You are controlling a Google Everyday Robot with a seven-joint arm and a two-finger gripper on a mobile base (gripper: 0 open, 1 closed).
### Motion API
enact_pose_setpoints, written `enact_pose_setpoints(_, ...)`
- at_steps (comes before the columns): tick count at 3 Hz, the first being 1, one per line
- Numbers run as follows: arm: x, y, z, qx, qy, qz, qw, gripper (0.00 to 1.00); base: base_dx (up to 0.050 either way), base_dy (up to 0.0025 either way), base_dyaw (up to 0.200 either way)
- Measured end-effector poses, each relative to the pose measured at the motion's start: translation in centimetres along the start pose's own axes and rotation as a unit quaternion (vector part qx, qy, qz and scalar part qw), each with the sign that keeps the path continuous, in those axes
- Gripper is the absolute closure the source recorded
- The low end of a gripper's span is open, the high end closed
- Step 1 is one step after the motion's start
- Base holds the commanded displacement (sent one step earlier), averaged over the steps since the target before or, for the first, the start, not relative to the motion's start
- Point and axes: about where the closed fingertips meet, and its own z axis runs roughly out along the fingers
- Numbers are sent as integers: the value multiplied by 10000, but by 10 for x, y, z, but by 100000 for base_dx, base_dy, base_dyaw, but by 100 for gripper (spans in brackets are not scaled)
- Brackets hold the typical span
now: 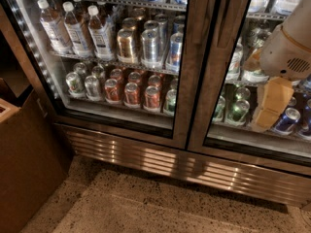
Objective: Open right fridge door
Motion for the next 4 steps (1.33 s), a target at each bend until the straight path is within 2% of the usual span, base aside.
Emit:
enact_pose_setpoints(1, 12, -8, 0, -346, -933, -257, 9947, 0, 0, 0, 0)
enact_pose_setpoints(2, 5, -15, -1, -501, -1717, -471, 9828, 0, 0, 0, 0)
enact_pose_setpoints(3, 5, -15, -1, -502, -1718, -472, 9827, 0, 0, 0, 0)
enact_pose_setpoints(4, 2, -19, 1, -668, -2054, -551, 9748, 0, 0, 0, 0)
